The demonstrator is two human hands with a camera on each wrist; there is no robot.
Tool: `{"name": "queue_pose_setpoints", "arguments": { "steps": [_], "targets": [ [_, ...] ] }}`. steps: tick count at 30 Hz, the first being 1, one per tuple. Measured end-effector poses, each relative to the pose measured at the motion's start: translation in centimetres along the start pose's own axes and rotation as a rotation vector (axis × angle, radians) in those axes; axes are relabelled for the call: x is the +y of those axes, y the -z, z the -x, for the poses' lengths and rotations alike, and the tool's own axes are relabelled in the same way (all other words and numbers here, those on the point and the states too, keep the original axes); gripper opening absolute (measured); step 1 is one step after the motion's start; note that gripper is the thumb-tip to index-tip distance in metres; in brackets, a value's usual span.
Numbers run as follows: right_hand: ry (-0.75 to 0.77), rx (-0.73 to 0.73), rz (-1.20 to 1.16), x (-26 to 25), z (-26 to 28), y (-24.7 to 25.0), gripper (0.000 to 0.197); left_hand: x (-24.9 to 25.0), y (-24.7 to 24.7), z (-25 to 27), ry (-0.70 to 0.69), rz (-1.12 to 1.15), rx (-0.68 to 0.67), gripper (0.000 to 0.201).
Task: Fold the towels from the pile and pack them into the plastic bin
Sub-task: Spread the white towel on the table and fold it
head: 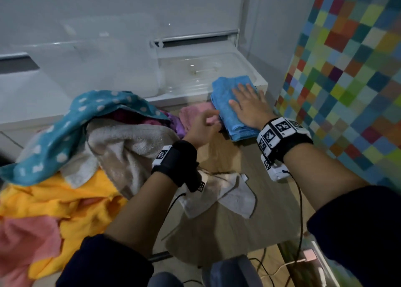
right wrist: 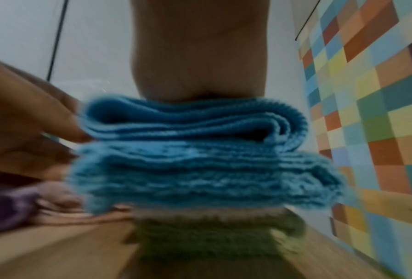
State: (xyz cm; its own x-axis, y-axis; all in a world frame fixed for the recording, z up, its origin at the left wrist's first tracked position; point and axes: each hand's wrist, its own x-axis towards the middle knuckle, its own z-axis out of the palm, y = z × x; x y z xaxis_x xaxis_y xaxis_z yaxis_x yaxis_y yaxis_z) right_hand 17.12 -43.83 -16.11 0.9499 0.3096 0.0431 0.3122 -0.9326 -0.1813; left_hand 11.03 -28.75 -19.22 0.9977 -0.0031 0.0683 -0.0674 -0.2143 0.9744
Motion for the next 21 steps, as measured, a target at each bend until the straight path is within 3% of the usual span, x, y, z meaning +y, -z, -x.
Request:
{"name": "queue_pose_setpoints", "arguments": {
  "steps": [2, 4, 8, 11, 15, 19, 21],
  "targets": [
    [0.055, 0.147, 0.011, -1.9, 2.3, 0.9, 0.049, 0.1, 1.0, 1.5, -0.058, -0.112, 0.058, 0.028],
    [0.106, 0.182, -0.061, -3.8, 4.9, 1.4, 0.034, 0.2, 2.1, 3.3, -0.116, -0.23, 0.03, 0.025],
    [0.21, -0.085, -0.299, -7.3, 10.8, -0.2, 0.014, 0.3, 4.2, 7.8, -0.228, -0.495, -0.095, 0.013],
    [0.187, -0.127, -0.324, -9.0, 14.0, -2.9, 0.023, 0.1, 5.2, 11.2, -0.256, -0.672, -0.064, 0.011],
    [0.139, -0.145, -0.287, -10.2, 16.4, -5.6, 0.031, -0.4, 6.4, 15.1, -0.128, -0.745, 0.032, 0.012],
    [0.194, -0.125, -0.367, -11.5, 18.9, -5.1, 0.007, -2.0, 7.7, 17.8, 0.119, -0.746, 0.117, 0.035],
    [0.248, -0.21, -0.41, -12.3, 20.3, -4.6, 0.025, -3.0, 8.0, 18.7, 0.272, -0.662, 0.18, 0.05]
  ]
}}
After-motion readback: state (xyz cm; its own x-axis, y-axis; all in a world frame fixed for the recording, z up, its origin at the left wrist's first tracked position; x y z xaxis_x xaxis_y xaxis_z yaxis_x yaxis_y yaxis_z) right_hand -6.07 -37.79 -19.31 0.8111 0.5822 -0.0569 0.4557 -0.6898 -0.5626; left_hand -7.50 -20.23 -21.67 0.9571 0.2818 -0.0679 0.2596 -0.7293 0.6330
